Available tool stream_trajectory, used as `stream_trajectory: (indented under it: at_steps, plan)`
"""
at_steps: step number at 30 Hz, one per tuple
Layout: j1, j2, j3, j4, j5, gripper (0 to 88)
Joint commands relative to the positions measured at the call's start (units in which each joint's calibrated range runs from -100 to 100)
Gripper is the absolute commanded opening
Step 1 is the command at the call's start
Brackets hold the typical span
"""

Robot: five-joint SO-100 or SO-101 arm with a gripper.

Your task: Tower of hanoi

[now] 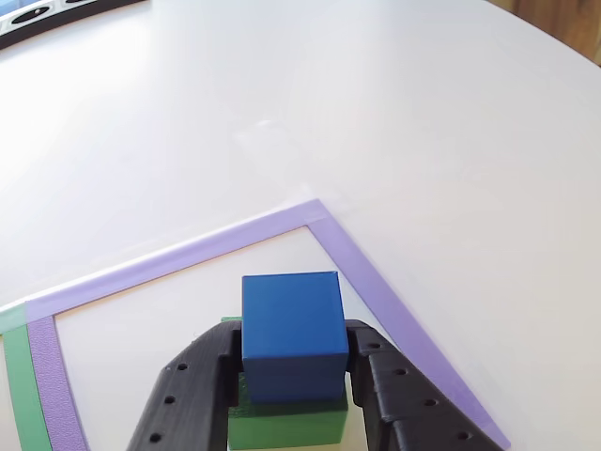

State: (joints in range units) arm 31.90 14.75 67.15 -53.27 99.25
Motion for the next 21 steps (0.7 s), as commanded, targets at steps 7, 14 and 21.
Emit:
stream_trajectory:
  at_steps: [7, 14, 21]
  plan:
    - [1.5, -1.9, -0.9, -0.9, 0.8, 21.4]
    - [1.5, -11.9, -0.2, 7.4, 0.8, 25.5]
    - [1.4, -31.0, -3.7, 31.1, 0.8, 26.2]
